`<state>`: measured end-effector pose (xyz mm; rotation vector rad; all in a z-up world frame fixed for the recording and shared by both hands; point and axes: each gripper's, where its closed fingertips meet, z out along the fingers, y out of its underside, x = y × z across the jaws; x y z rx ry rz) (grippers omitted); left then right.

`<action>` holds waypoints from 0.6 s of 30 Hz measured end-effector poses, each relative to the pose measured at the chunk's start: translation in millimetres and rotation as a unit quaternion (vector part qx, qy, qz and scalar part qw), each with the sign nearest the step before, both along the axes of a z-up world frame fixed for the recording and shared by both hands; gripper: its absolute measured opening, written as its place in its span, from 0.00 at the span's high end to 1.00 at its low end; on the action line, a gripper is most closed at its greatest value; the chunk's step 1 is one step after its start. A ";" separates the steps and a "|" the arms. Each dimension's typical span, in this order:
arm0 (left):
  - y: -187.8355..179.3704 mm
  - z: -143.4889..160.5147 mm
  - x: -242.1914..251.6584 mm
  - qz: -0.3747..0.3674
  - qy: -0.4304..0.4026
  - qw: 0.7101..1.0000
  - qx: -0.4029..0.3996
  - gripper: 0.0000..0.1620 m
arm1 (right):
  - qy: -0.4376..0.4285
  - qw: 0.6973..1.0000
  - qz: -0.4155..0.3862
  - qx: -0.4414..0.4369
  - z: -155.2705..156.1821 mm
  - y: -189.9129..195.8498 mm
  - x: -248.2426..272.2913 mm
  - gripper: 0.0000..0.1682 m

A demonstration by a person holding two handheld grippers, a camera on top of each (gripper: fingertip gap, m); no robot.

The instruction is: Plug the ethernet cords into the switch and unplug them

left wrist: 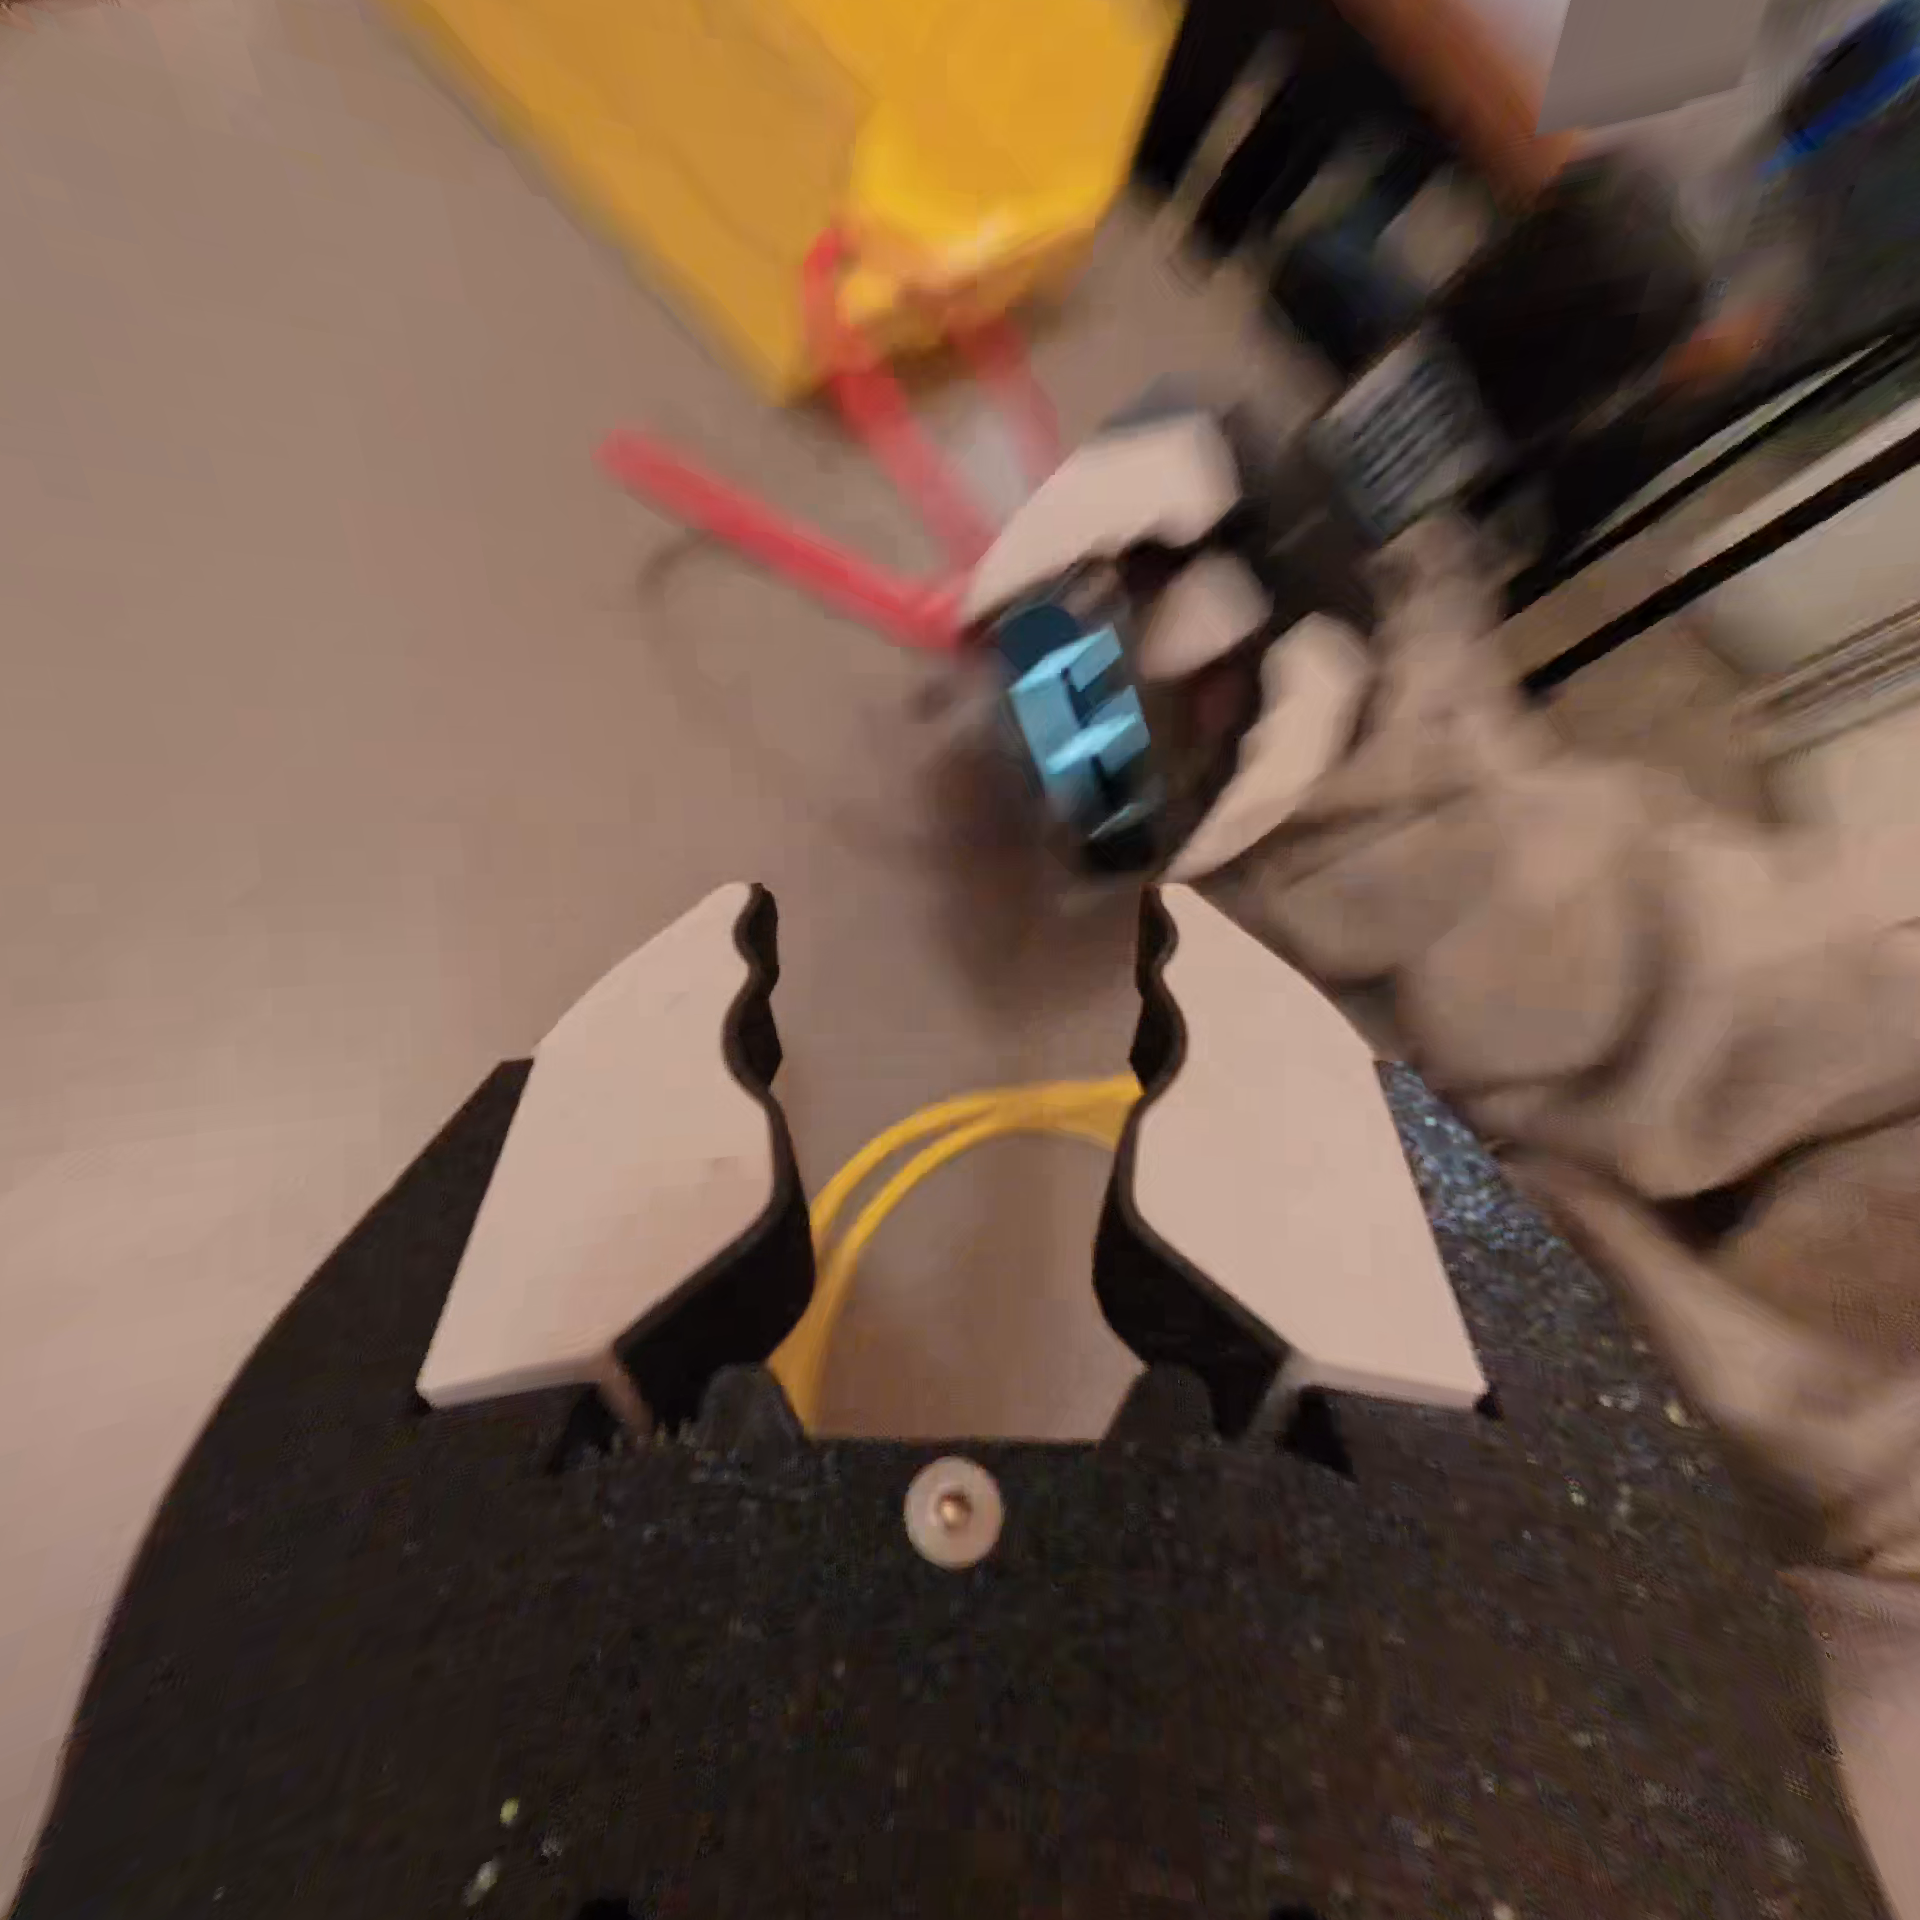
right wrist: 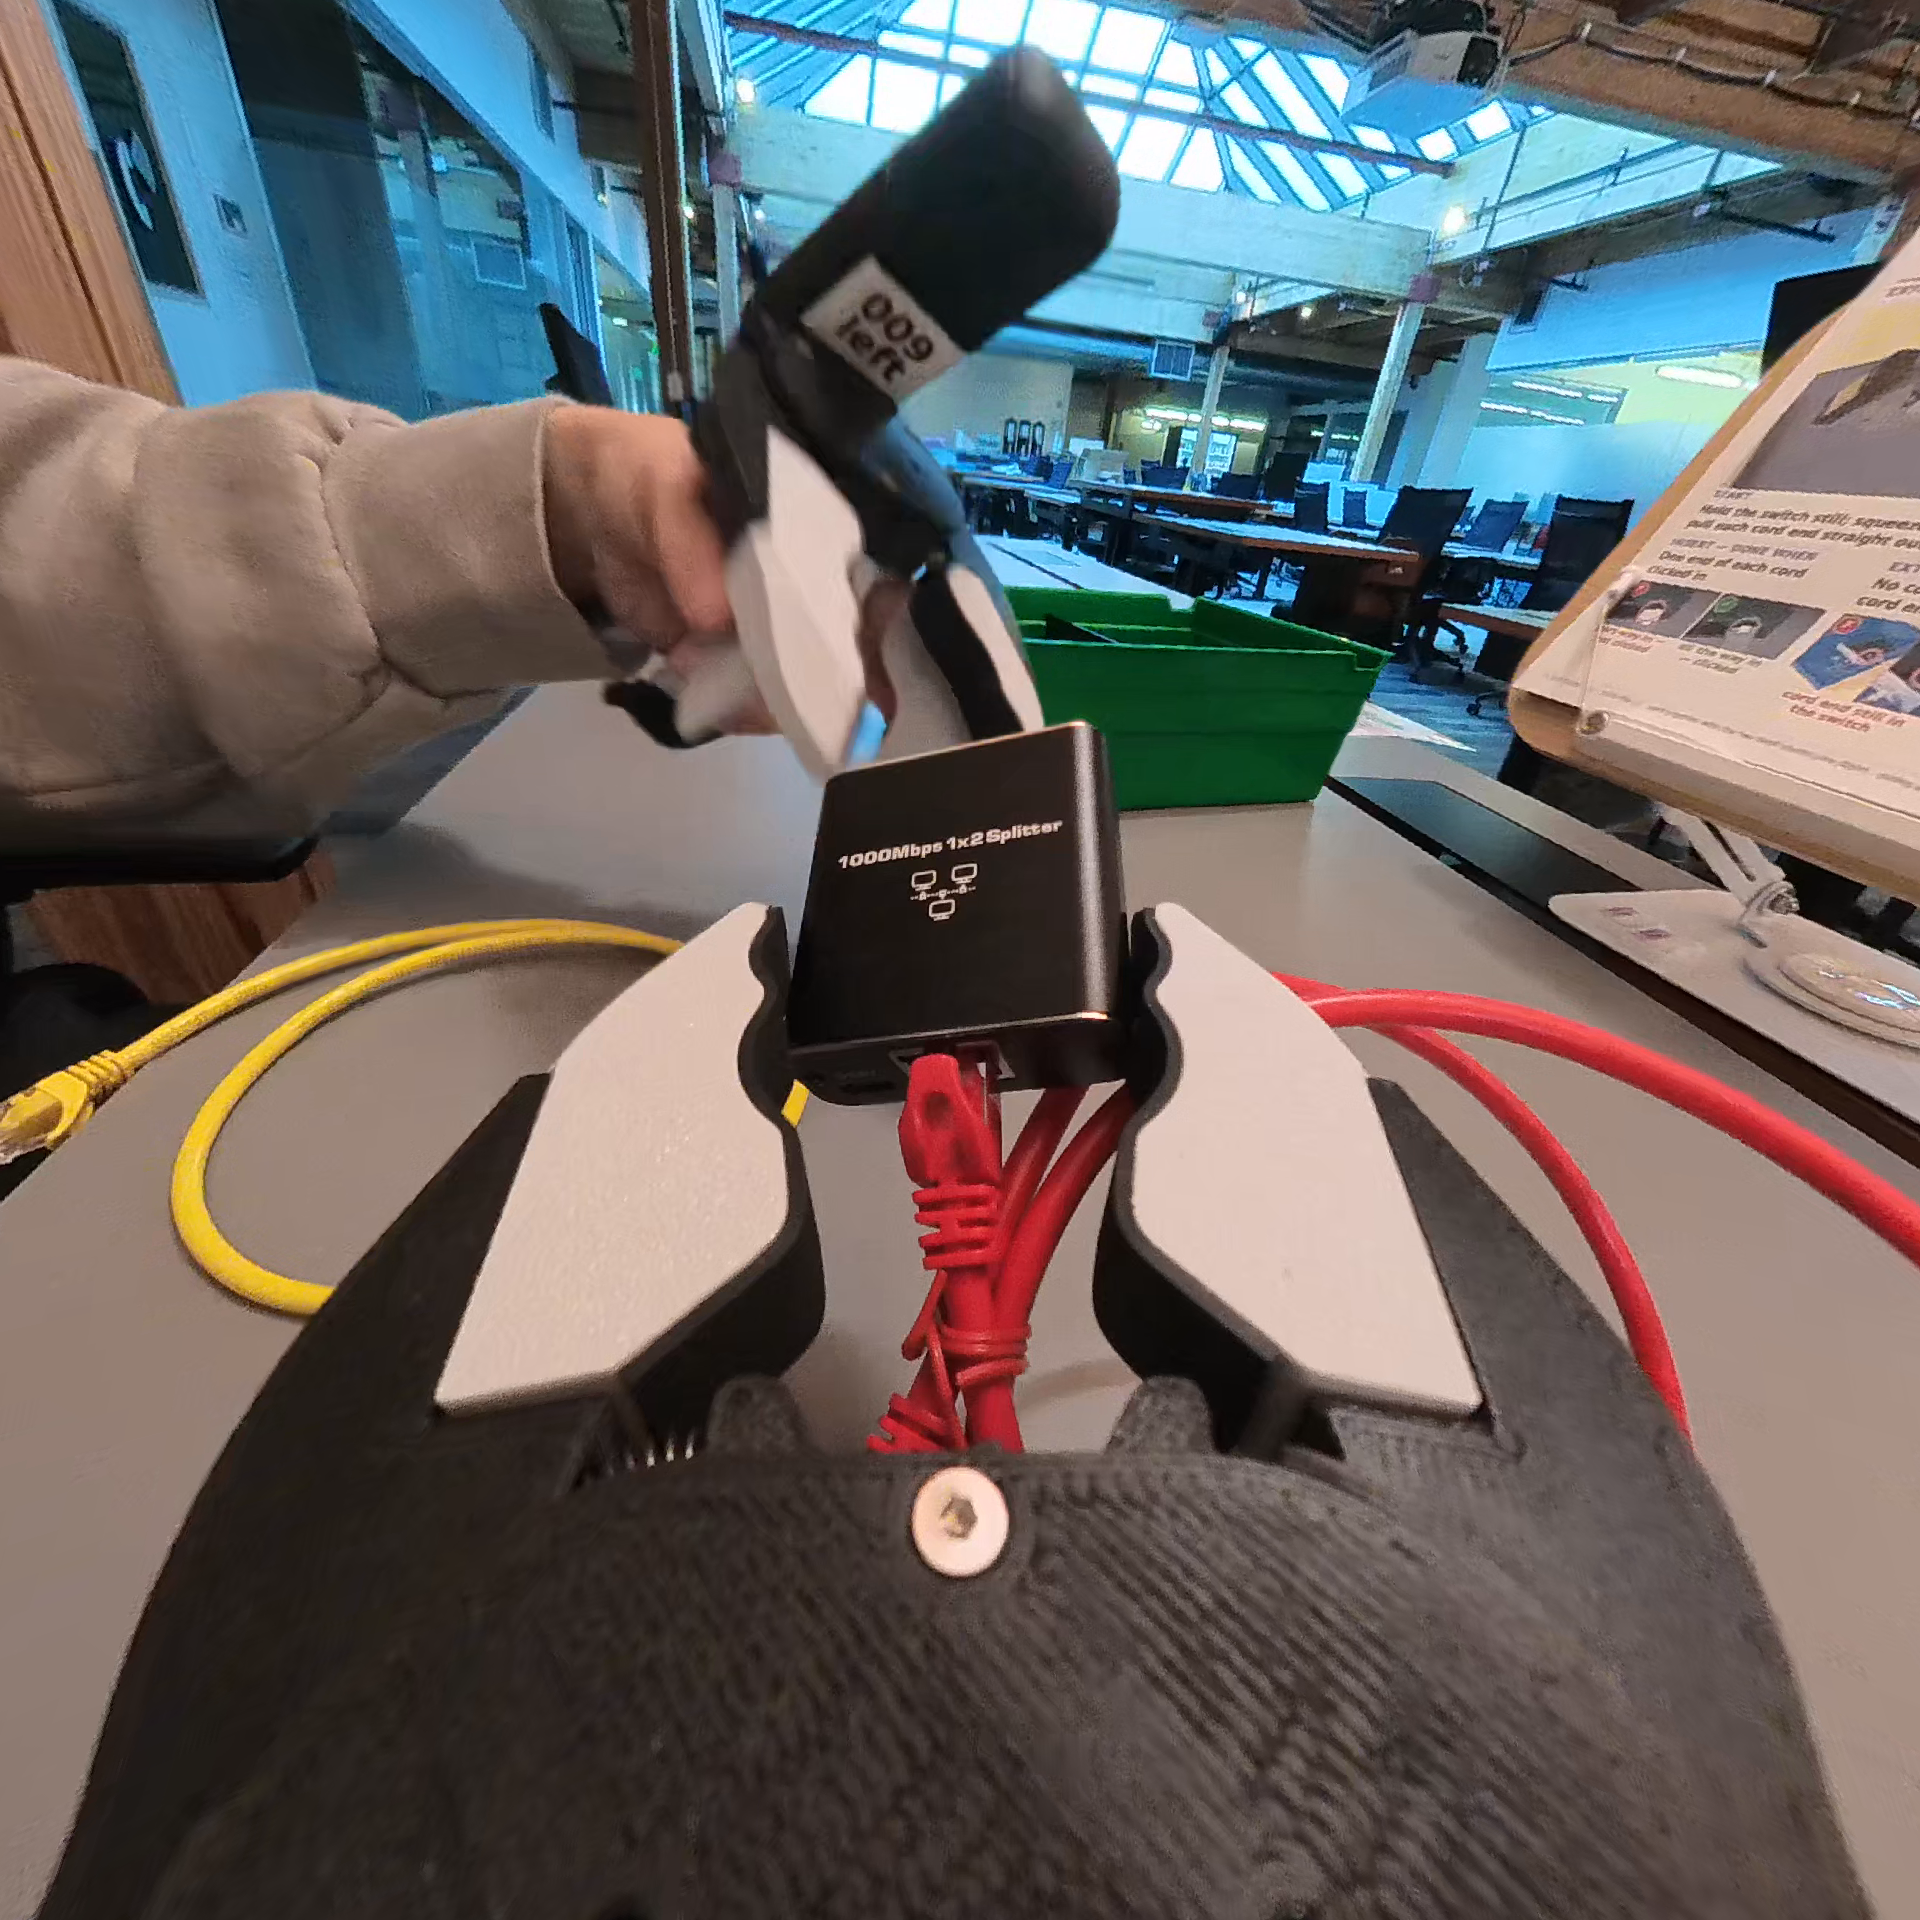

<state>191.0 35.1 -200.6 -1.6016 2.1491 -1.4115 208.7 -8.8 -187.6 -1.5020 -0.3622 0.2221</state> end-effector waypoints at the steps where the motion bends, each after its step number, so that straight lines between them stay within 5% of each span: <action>1: -18.1 17.8 3.0 -0.004 -0.021 0.997 -0.073 0.62 | -0.007 1.000 0.002 -0.004 -1.5 0.8 -1.9 0.62; 3: -37.3 27.8 6.4 -0.006 -0.014 0.991 -0.133 0.61 | -0.022 1.000 0.000 -0.002 -2.7 2.1 -4.5 0.62; 6: -46.9 6.5 12.8 0.000 0.033 0.992 -0.120 0.60 | -0.033 0.999 0.003 0.008 -1.8 2.6 -9.0 0.62; 7: -48.5 -0.4 15.5 0.004 0.042 0.992 -0.117 0.62 | -0.037 0.999 0.003 0.009 -1.9 3.3 -10.4 0.62; 9: -59.8 0.4 15.9 -0.020 0.040 0.986 -0.162 0.84 | -0.047 0.999 -0.004 0.003 -4.4 6.1 -10.8 0.62; 11: -63.3 5.6 18.2 -0.020 0.027 0.975 -0.222 0.85 | -0.063 0.997 -0.019 0.028 -0.9 4.9 -8.6 0.62; 18: -59.9 12.4 18.4 0.022 0.058 0.891 -0.450 0.84 | -0.090 0.992 -0.055 0.071 5.1 3.7 -4.6 0.57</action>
